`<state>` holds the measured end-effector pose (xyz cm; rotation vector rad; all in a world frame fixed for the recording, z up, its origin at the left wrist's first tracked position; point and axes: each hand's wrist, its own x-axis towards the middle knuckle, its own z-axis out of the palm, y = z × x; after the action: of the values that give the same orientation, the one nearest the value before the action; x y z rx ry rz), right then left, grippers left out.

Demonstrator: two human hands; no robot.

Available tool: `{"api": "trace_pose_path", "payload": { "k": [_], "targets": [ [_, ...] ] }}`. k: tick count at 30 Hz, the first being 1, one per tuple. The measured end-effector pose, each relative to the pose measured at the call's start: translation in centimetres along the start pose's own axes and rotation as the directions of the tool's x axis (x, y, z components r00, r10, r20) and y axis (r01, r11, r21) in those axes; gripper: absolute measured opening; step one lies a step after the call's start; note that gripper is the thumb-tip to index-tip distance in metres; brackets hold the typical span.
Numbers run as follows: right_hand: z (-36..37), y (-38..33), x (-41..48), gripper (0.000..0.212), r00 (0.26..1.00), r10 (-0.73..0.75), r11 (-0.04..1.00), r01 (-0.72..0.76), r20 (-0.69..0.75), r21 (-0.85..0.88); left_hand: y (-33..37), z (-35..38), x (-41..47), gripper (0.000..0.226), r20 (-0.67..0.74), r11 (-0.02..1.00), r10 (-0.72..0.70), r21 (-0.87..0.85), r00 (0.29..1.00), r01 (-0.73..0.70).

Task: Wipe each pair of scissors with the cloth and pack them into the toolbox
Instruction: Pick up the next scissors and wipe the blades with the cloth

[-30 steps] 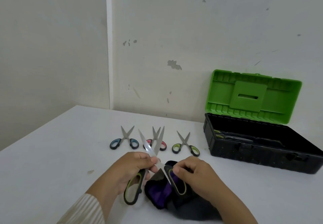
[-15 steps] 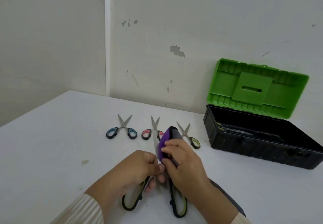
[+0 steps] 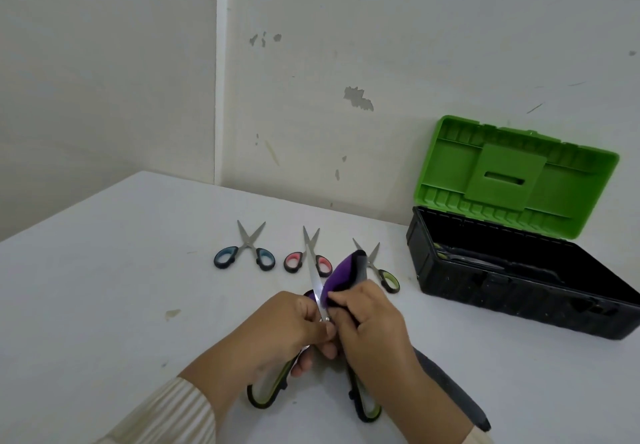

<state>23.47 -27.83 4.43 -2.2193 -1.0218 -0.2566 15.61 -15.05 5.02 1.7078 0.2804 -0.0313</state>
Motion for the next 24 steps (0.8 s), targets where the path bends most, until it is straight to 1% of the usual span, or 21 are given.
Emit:
{"api": "trace_pose_path", "payload": {
  "k": [1,4,5,8,9,11,13,14,15,16,17,18,19,20,22,23,24],
  "targets": [
    [0.1,0.0,-0.1,0.023,1.000,0.004,1.000,-0.004,0.001,0.013,0.0,0.0,0.0,0.019,0.003,1.000,-0.001,0.009,1.000,0.001],
    [-0.5,0.4,0.4,0.022,0.989,0.029,0.999,-0.031,-0.142,-0.009,0.1,0.0,0.0,0.018,0.016,0.999,0.000,0.034,1.000,-0.001],
    [-0.5,0.5,0.4,0.022,0.988,0.028,0.999,-0.031,-0.152,-0.012,0.2,0.0,0.0,0.019,0.023,0.999,-0.001,0.033,1.000,0.000],
    [0.1,0.0,-0.5,0.021,0.998,-0.015,1.000,0.016,-0.059,0.016,0.2,0.1,-0.3,0.025,0.024,1.000,-0.007,0.025,1.000,0.006],
    [0.3,0.0,-0.6,0.020,0.998,-0.024,0.999,0.025,-0.056,0.023,0.2,0.1,-0.3,0.025,0.022,0.999,-0.008,0.032,1.000,0.007],
    [-0.1,0.5,0.0,0.017,0.990,0.001,1.000,0.002,-0.143,0.021,0.3,0.1,-0.3,0.021,0.036,0.999,-0.010,0.053,0.999,0.009],
    [-1.2,1.9,1.3,0.013,0.958,0.119,0.992,-0.101,-0.259,0.080,0.5,0.1,-0.4,0.019,0.077,0.997,-0.024,0.081,0.997,0.018],
    [-1.9,2.8,1.8,0.011,0.929,0.209,0.973,-0.167,-0.305,0.157,0.6,0.1,-0.5,0.021,0.094,0.996,-0.033,0.091,0.995,0.024],
    [-2.6,3.7,2.0,0.012,0.894,0.309,0.938,-0.229,-0.325,0.261,0.7,0.1,-0.6,0.022,0.104,0.996,-0.037,0.090,0.994,0.028],
    [-3.3,4.4,1.9,0.017,0.861,0.390,0.893,-0.268,-0.325,0.361,0.7,0.0,-0.6,0.021,0.103,0.996,-0.037,0.081,0.994,0.029],
    [-3.9,4.7,1.7,0.022,0.840,0.438,0.855,-0.281,-0.319,0.436,0.8,-0.1,-0.6,0.021,0.093,0.997,-0.038,0.072,0.995,0.031],
    [-4.4,4.4,1.4,0.025,0.840,0.440,0.841,-0.263,-0.316,0.472,0.8,-0.2,-0.6,0.022,0.078,0.997,-0.041,0.070,0.996,0.035],
    [-4.6,3.8,1.0,0.029,0.866,0.395,0.855,-0.224,-0.307,0.468,0.9,-0.3,-0.5,0.024,0.063,0.997,-0.042,0.068,0.997,0.038],
    [-4.5,3.1,0.6,0.030,0.907,0.310,0.888,-0.170,-0.284,0.426,0.8,-0.4,-0.5,0.024,0.050,0.997,-0.042,0.059,0.998,0.039],
    [-3.2,1.3,-0.1,0.026,0.987,0.078,0.967,-0.040,-0.143,0.252,0.6,-0.4,-0.3,0.023,0.039,0.999,-0.045,0.025,0.998,0.044],
    [-2.2,0.7,-0.4,0.023,0.999,-0.021,0.988,0.029,-0.049,0.151,0.5,-0.3,-0.3,0.023,0.043,0.999,-0.045,0.016,0.998,0.044],
    [-1.4,0.5,-0.5,0.021,0.997,-0.081,0.993,0.081,0.004,0.083,0.4,-0.2,-0.4,0.022,0.048,0.999,-0.043,0.016,0.998,0.043]
  ]
}}
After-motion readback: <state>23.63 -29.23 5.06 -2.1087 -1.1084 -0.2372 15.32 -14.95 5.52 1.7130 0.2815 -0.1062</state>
